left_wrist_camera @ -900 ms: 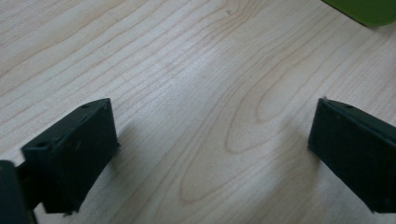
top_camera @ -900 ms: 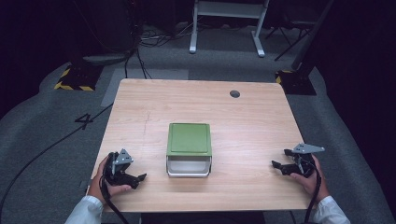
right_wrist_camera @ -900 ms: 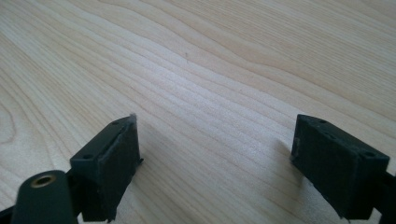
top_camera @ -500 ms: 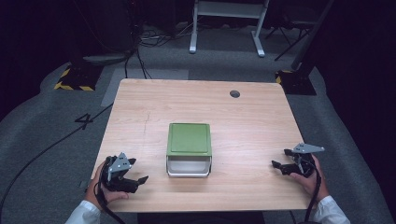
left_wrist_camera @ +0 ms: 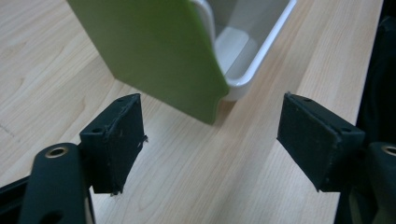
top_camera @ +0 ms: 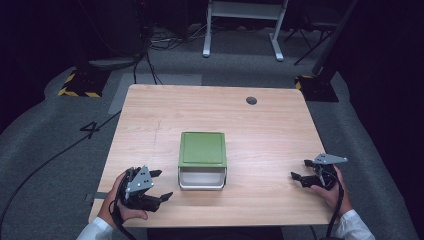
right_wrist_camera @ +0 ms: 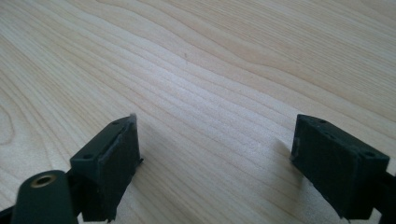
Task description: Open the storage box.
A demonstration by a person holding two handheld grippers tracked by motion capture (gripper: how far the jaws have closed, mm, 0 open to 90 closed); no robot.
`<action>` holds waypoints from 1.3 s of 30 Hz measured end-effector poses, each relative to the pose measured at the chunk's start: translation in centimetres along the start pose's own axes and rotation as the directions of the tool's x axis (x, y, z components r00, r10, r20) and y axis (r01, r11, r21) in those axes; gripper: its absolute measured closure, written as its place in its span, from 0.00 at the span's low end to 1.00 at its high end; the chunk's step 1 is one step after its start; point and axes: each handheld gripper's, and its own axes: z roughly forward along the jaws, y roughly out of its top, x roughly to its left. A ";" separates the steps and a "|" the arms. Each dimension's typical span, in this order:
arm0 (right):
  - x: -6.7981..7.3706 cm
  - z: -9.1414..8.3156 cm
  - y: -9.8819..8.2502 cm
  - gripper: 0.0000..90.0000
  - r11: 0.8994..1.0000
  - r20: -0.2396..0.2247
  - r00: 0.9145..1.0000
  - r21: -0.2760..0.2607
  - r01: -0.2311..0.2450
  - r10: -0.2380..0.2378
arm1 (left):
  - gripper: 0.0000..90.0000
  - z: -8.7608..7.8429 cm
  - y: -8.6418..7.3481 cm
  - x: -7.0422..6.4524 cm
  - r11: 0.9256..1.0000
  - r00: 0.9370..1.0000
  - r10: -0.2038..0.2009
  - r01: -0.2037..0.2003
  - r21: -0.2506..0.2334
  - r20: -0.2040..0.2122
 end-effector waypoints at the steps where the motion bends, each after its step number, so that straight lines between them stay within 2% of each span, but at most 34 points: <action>1: 0.0 0.0 0.0 0.17 1.000 0.000 1.000 0.000 0.000 0.000 | 0.26 -0.1 0.4 -0.4 1.000 1.000 0.012 -0.012 -0.010 0.002; 6: 0.0 0.0 0.0 0.17 1.000 0.000 1.000 0.000 0.000 0.000 | 0.27 -0.2 1.4 -0.9 0.999 0.999 0.030 -0.028 -0.042 0.025; 13: 0.0 0.0 0.0 0.17 1.000 0.000 1.000 0.000 0.000 0.000 | 0.29 -0.2 3.1 -2.1 0.993 0.995 0.070 -0.063 -0.095 0.069; 16: 0.0 0.0 0.0 0.17 1.000 0.000 1.000 0.000 0.000 0.000 | 0.30 -0.1 3.9 -2.8 0.990 0.991 0.097 -0.088 -0.107 0.087; 17: 0.0 0.0 0.0 0.17 1.000 0.000 1.000 0.000 0.000 0.000 | 0.30 0.2 4.4 -3.3 0.988 0.988 0.117 -0.106 -0.112 0.104; 19: 0.0 0.0 0.0 0.17 1.000 0.000 1.000 0.000 0.000 0.000 | 0.31 0.5 4.6 -3.5 0.987 0.985 0.127 -0.113 -0.114 0.115; 24: 0.0 0.0 0.0 0.17 1.000 0.000 1.000 0.000 0.000 0.000 | 0.33 2.2 5.6 -4.2 0.985 0.976 0.160 -0.148 -0.083 0.150; 30: 0.0 0.0 0.0 0.17 1.000 0.000 1.000 0.000 0.000 0.000 | 0.36 4.0 6.2 -4.3 0.985 0.971 0.172 -0.166 -0.053 0.167; 31: 0.0 0.0 0.0 0.17 1.000 0.000 1.000 0.000 0.000 0.000 | 0.36 4.8 6.3 -4.3 0.985 0.969 0.175 -0.172 -0.032 0.173; 33: 0.0 0.0 0.0 0.17 1.000 0.000 1.000 0.000 0.000 0.000 | 0.37 5.1 6.3 -4.3 0.984 0.968 0.176 -0.174 -0.026 0.177; 36: 0.0 0.0 0.0 0.17 1.000 0.000 1.000 0.000 0.000 0.000 | 0.37 6.4 6.3 -4.4 0.982 0.964 0.185 -0.190 0.012 0.192; 39: 0.0 0.0 0.0 0.17 1.000 0.000 1.000 0.000 0.000 0.000 | 0.38 7.0 6.3 -4.5 0.982 0.963 0.181 -0.189 0.024 0.198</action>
